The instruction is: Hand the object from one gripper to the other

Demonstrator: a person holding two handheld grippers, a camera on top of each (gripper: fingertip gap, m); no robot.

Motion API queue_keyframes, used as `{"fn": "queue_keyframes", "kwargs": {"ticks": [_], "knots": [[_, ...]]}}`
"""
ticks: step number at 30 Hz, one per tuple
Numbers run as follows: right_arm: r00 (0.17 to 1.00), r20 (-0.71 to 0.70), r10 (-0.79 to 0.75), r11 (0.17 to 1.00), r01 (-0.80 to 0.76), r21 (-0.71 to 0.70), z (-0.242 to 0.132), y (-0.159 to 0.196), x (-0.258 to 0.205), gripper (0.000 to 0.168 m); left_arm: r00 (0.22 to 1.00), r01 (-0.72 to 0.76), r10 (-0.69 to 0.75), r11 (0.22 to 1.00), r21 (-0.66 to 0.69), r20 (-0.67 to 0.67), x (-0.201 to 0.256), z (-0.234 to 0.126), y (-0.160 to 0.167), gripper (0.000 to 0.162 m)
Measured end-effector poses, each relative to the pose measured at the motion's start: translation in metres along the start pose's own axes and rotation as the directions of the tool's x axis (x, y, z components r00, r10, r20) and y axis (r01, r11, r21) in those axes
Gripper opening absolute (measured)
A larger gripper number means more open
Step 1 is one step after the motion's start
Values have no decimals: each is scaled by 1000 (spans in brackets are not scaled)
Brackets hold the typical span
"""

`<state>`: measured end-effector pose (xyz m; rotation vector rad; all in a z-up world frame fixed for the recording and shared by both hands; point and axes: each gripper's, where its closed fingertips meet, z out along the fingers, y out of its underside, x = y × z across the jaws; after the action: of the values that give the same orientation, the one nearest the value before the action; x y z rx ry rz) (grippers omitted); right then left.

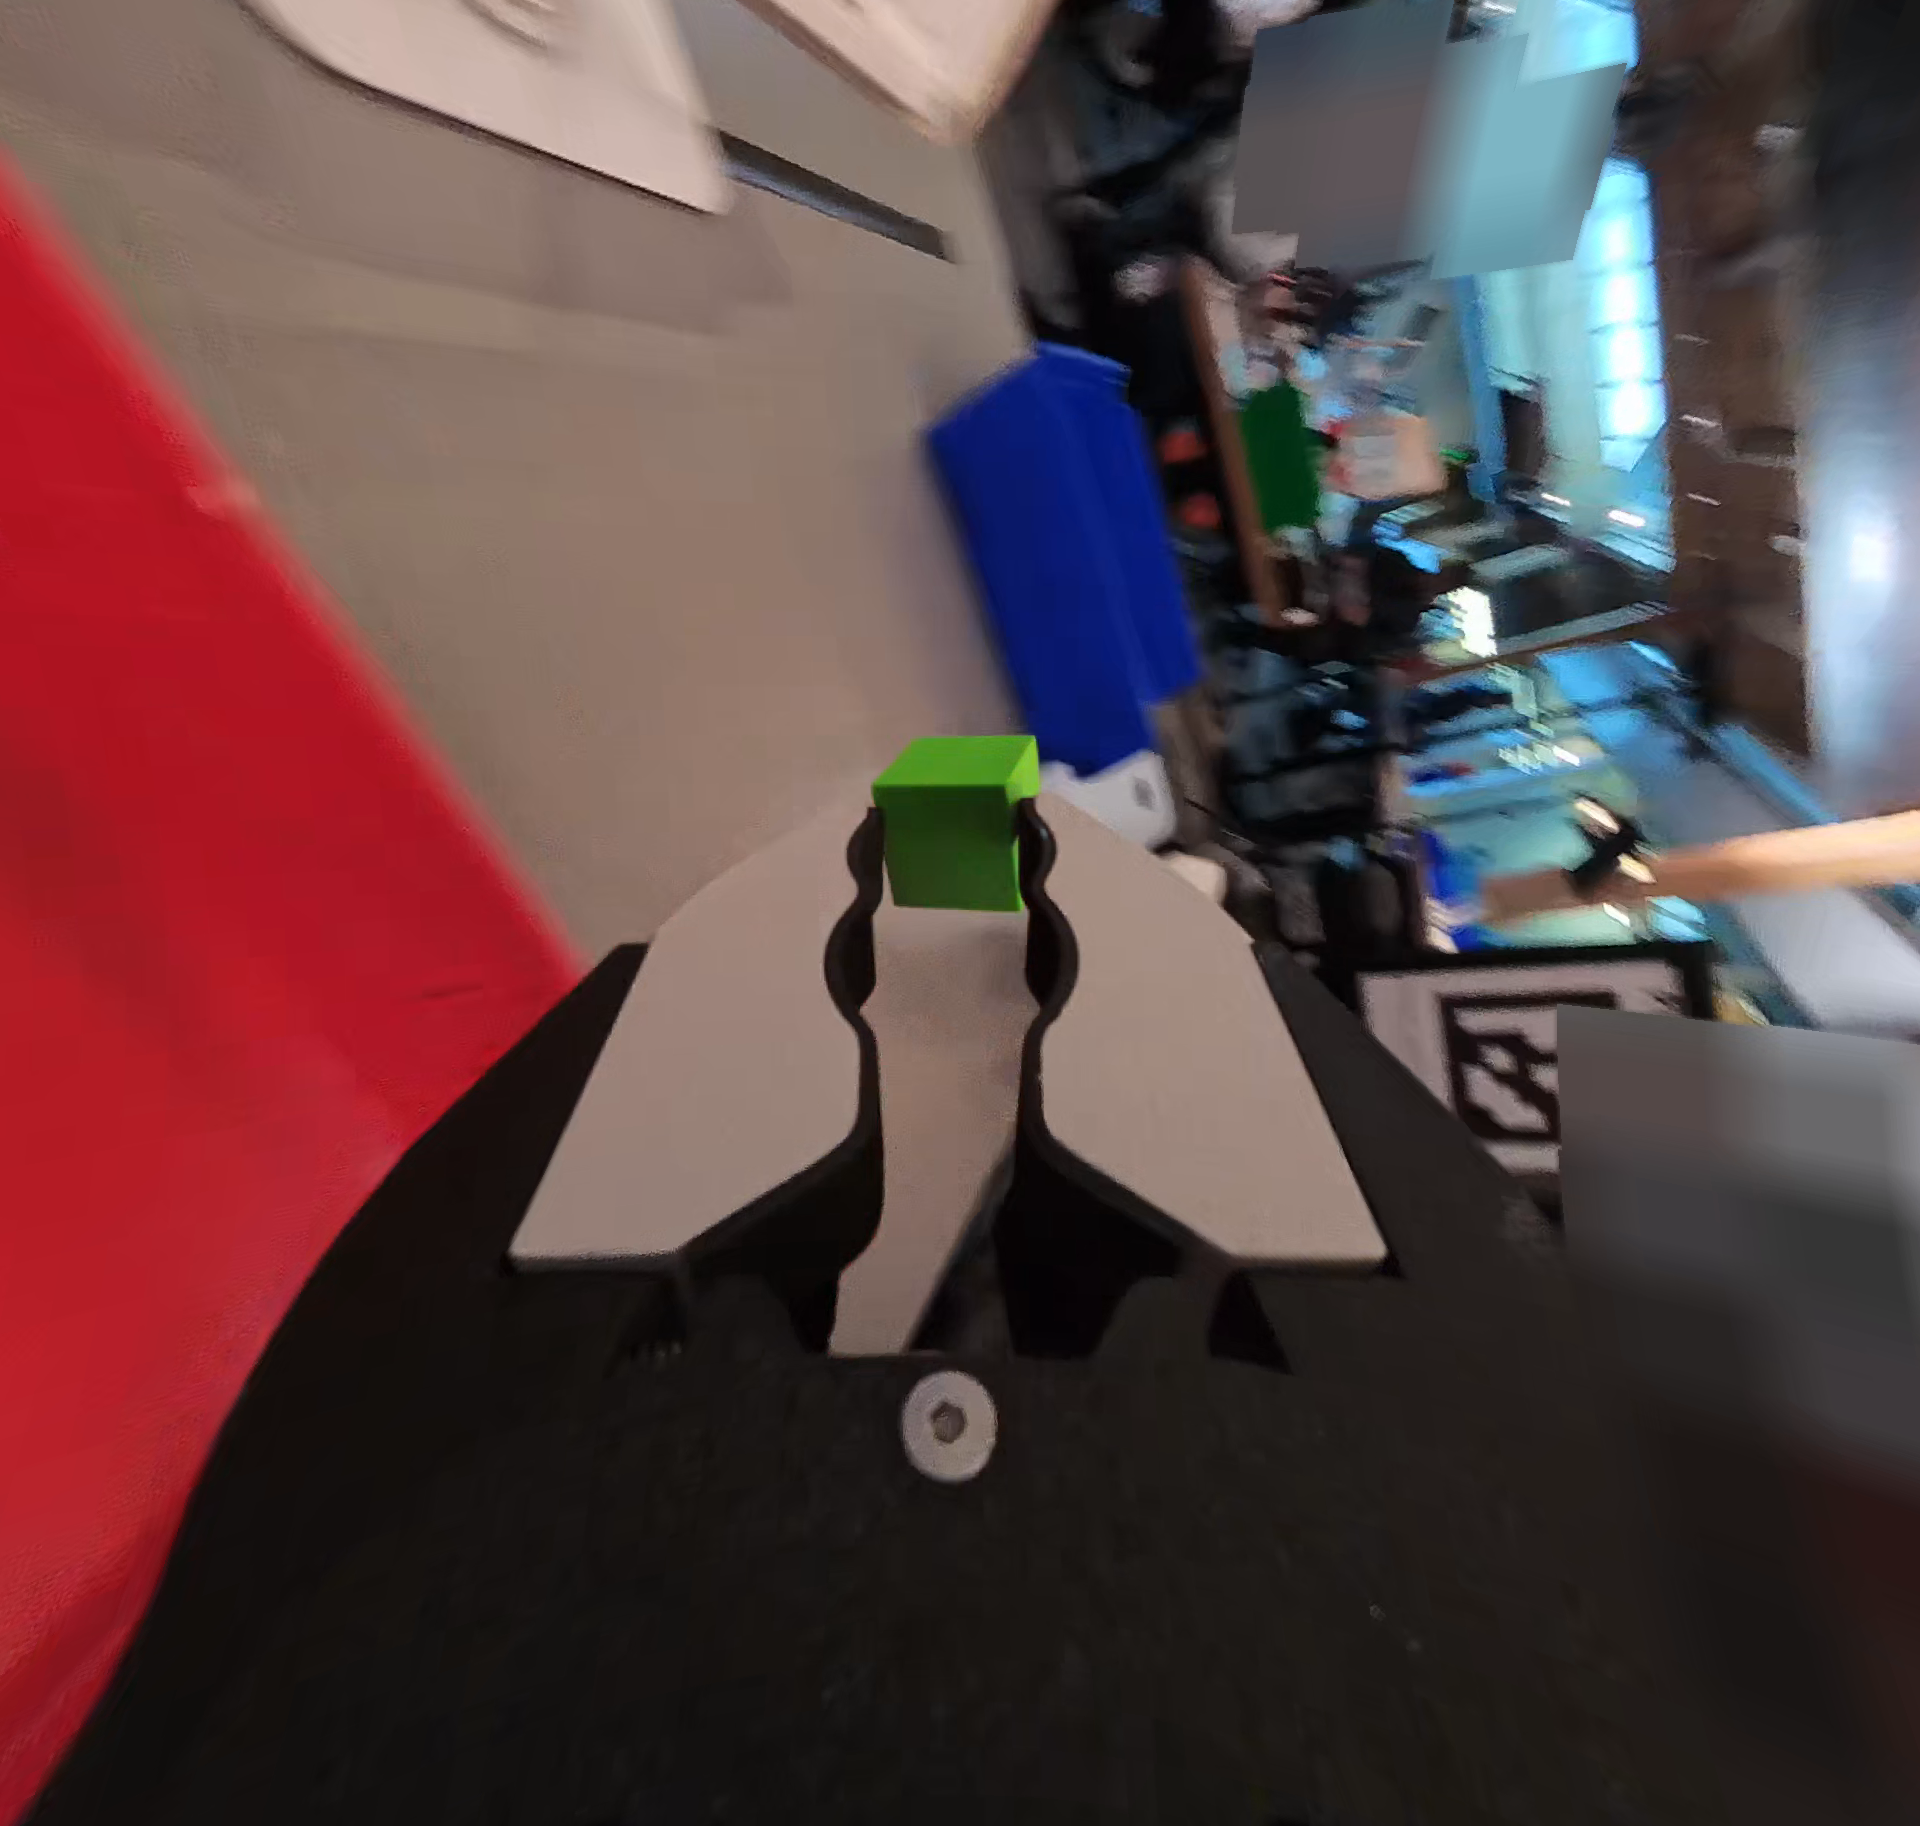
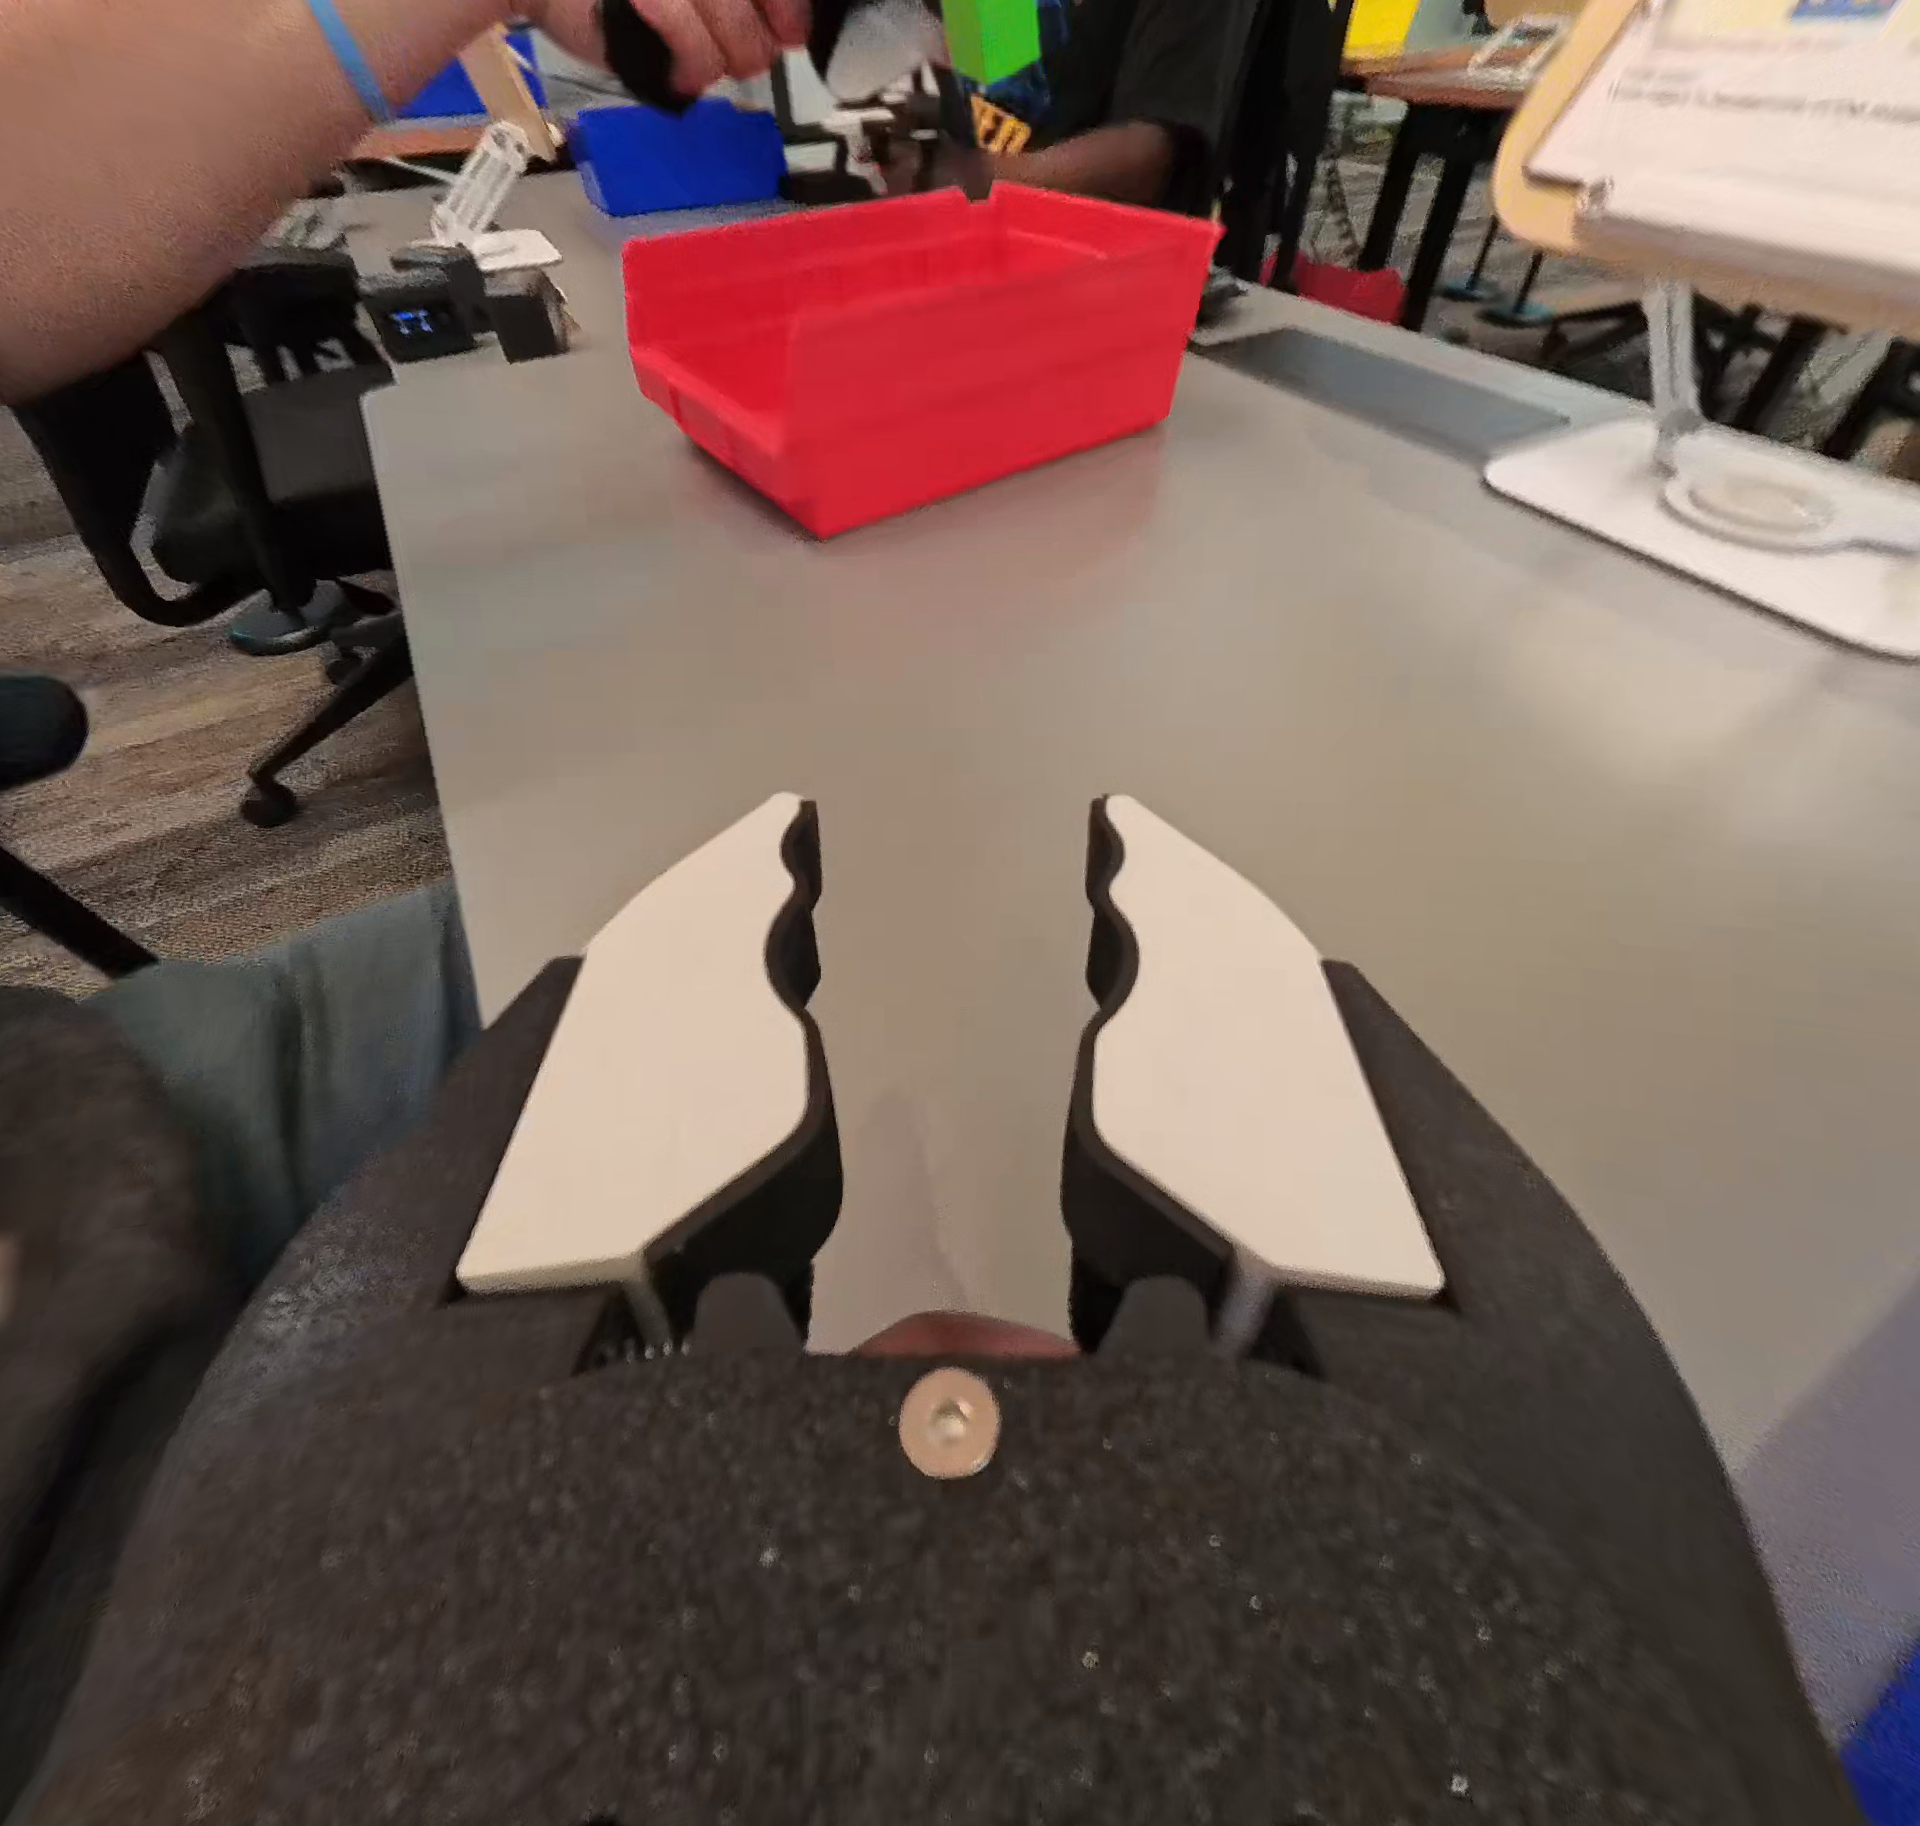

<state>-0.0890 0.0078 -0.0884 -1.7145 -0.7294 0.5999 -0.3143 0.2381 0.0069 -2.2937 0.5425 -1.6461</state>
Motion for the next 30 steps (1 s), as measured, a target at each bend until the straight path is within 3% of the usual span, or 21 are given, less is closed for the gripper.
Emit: {"fn": "queue_keyframes", "kwargs": {"ticks": [4,8,13,16,23,24,25,27,30], "knots": [[994,22,-108,993,107,47,37,-58,6,49,970,-68,60,997,-25,-237,71,51,44,24],[987,30,-158,977,152,152,62,-121,2,49,908,-64,32,996,-62,-417,121,98,87,24],[971,-7,-238,955,235,179,63,-137,-5,48,886,-61,23,996,-67,-464,141,127,115,24],[959,-21,-281,943,280,180,57,-134,-8,33,881,-52,4,995,-89,-473,146,139,124,24],[971,55,-234,963,223,155,35,-120,-2,28,892,-7,-41,995,-104,-450,150,161,138,25],[975,53,-214,964,202,173,26,-122,4,28,902,-12,-25,996,-84,-431,146,159,141,32],[980,36,-197,964,187,188,14,-126,12,28,922,-33,10,998,-54,-386,138,157,146,43],[985,-53,-165,965,173,196,-18,-133,45,28,975,-111,124,991,76,-186,102,151,150,31],[964,-255,-70,983,110,147,-82,-135,121,28,956,-293,284,943,156,75,57,140,183,30]]}}
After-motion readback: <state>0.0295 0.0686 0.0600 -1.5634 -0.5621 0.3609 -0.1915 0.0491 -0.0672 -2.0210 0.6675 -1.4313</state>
